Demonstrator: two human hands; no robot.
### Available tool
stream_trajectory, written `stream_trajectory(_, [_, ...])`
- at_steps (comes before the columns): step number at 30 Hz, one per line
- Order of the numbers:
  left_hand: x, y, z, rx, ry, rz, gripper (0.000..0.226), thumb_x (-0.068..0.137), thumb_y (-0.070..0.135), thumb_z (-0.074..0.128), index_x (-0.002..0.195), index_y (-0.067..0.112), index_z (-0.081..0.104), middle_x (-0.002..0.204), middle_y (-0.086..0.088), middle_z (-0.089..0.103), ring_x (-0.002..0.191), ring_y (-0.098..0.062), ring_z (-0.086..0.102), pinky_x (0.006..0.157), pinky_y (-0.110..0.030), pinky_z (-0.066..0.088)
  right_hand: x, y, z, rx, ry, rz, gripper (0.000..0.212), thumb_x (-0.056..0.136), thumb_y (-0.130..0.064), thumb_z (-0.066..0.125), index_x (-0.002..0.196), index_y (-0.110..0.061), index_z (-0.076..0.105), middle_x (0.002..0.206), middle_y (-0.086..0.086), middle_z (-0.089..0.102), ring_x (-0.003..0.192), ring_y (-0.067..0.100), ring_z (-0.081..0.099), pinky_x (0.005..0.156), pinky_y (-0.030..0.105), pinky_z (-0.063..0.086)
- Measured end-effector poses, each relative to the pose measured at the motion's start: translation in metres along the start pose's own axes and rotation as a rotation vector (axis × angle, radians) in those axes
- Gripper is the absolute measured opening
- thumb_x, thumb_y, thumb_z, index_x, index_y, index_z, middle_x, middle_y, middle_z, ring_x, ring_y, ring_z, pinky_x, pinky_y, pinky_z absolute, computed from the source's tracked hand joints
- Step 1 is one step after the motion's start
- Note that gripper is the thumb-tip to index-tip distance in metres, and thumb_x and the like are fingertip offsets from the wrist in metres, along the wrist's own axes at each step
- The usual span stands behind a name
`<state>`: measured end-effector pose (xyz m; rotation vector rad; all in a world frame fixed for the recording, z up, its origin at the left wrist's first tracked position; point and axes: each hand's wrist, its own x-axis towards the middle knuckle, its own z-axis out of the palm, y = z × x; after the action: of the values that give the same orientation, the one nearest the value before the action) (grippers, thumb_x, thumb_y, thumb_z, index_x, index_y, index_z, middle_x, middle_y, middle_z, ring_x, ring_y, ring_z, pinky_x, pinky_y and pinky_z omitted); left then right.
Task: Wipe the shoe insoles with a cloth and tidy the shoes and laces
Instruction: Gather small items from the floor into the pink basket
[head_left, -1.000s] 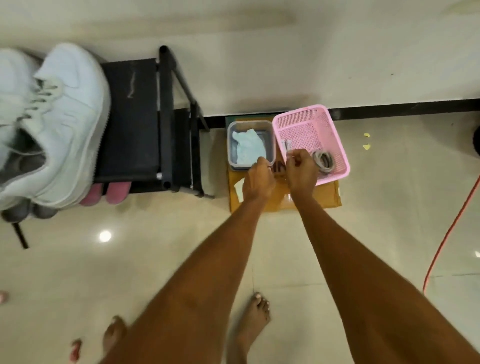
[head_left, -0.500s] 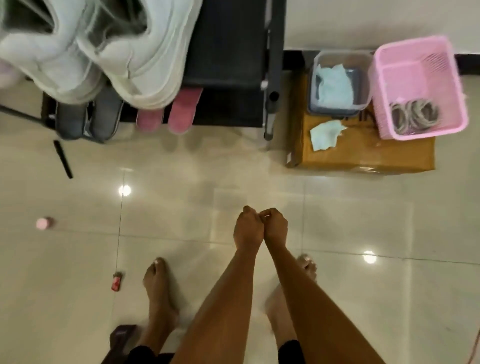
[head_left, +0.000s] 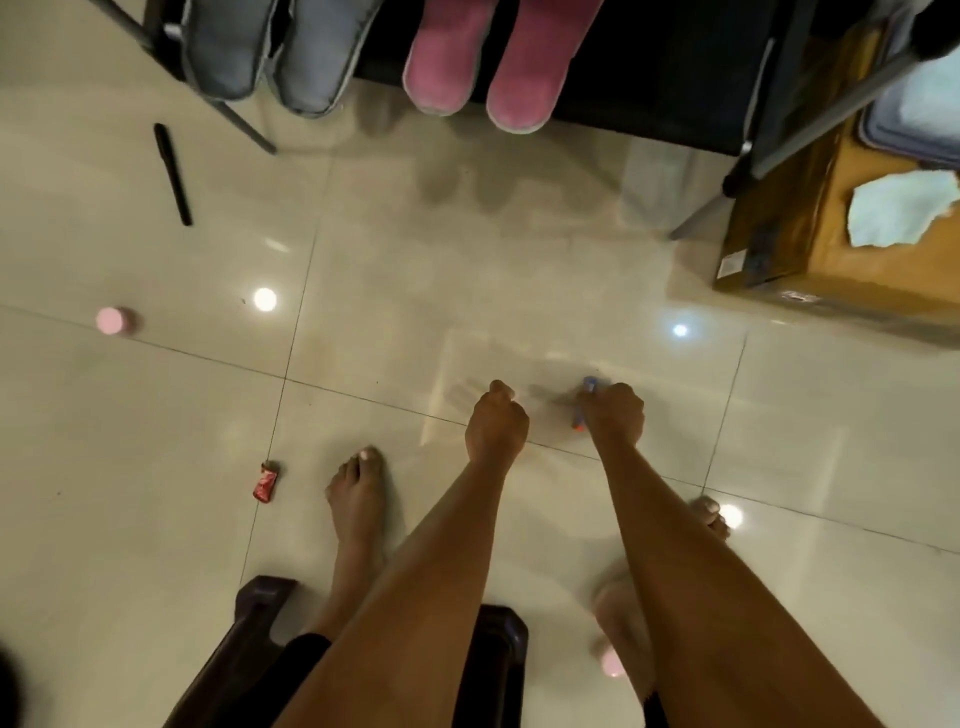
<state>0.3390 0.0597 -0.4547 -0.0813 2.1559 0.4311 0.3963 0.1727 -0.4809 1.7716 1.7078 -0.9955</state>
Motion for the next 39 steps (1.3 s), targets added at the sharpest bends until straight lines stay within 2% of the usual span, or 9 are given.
stream_trajectory(6, [-0.007,-0.006,-0.033,-0.163,0.016,-0.085,0.042,0.088,0.002,0.033,0.125,0.013,0.050,0.124,-0.009,0.059,0.112,-0.027,0.055,0.086,-0.032,0.042,-0.050,-0.029,0.014,0.067,-0.074,-0.258,0.035,0.098,-0.036,0.039,0.085,-0.008,0.057,0.077,0.011,0.070,0.078,0.023,0.062,0.057,0.023,0.036])
stream_trajectory(8, [-0.014,-0.012,-0.054,-0.218,0.045,-0.112,0.041,0.089,0.002,0.033,0.125,0.012,0.050,0.125,-0.008,0.058,0.113,-0.026,0.055,0.087,-0.032,0.043,-0.077,-0.045,0.024,0.035,-0.181,-0.339,0.028,0.097,-0.035,0.043,0.085,-0.013,0.053,0.076,0.008,0.070,0.068,0.021,0.064,0.058,0.020,0.044])
stream_trajectory(12, [-0.023,-0.056,-0.096,-0.345,0.151,-0.224,0.036,0.089,0.008,0.036,0.121,0.014,0.050,0.122,-0.008,0.060,0.110,-0.026,0.057,0.091,-0.033,0.044,-0.125,-0.074,0.063,-0.184,-0.327,-0.481,0.019,0.094,-0.034,0.049,0.084,-0.019,0.055,0.085,0.008,0.072,0.081,0.028,0.068,0.079,0.035,0.053])
stream_trajectory(15, [-0.023,-0.112,-0.125,-0.353,0.237,-0.327,0.038,0.084,0.021,0.034,0.120,0.025,0.046,0.121,0.000,0.058,0.109,-0.025,0.056,0.094,-0.036,0.043,-0.163,-0.098,0.101,-0.266,-0.412,-0.557,0.015,0.091,-0.025,0.054,0.078,-0.017,0.056,0.083,0.008,0.071,0.079,0.026,0.068,0.075,0.032,0.052])
stream_trajectory(19, [-0.014,-0.188,-0.143,-0.432,0.421,-0.435,0.035,0.086,-0.002,0.043,0.119,0.004,0.051,0.121,-0.016,0.053,0.109,-0.032,0.054,0.079,-0.032,0.042,-0.194,-0.111,0.161,-0.382,-0.499,-0.660,0.008,0.088,-0.019,0.055,0.080,-0.015,0.056,0.085,0.005,0.069,0.074,0.019,0.059,0.064,0.024,0.041])
stream_trajectory(23, [0.004,-0.256,-0.143,-0.364,0.532,-0.482,0.027,0.091,0.003,0.046,0.116,-0.002,0.053,0.119,-0.020,0.048,0.109,-0.037,0.049,0.075,-0.039,0.042,-0.196,-0.108,0.218,-0.422,-0.534,-0.667,0.003,0.086,-0.017,0.058,0.084,-0.015,0.056,0.085,0.001,0.064,0.066,0.013,0.054,0.058,0.020,0.038])
stream_trajectory(27, [0.030,-0.290,-0.133,-0.290,0.483,-0.483,0.030,0.089,0.003,0.052,0.119,0.002,0.052,0.121,-0.018,0.045,0.113,-0.034,0.045,0.073,-0.036,0.040,-0.187,-0.098,0.254,-0.425,-0.548,-0.688,0.006,0.086,-0.018,0.059,0.086,-0.013,0.057,0.089,0.002,0.064,0.080,0.019,0.056,0.068,0.024,0.041])
stream_trajectory(33, [0.039,-0.300,-0.121,-0.237,0.447,-0.423,0.023,0.090,0.010,0.052,0.109,0.000,0.060,0.112,-0.018,0.052,0.109,-0.034,0.046,0.071,-0.037,0.040,-0.178,-0.083,0.257,-0.374,-0.571,-0.669,0.004,0.086,-0.013,0.059,0.086,-0.010,0.056,0.079,0.000,0.063,0.073,0.024,0.066,0.073,0.034,0.054])
stream_trajectory(39, [0.005,-0.246,-0.138,-0.645,0.432,-0.220,0.008,0.081,0.007,0.067,0.082,0.008,0.059,0.080,-0.009,0.066,0.076,-0.030,0.065,0.064,-0.029,0.046,-0.180,-0.086,0.212,-0.202,-0.529,-0.561,0.005,0.084,-0.015,0.063,0.088,-0.014,0.060,0.087,0.006,0.068,0.082,0.024,0.066,0.077,0.035,0.054])
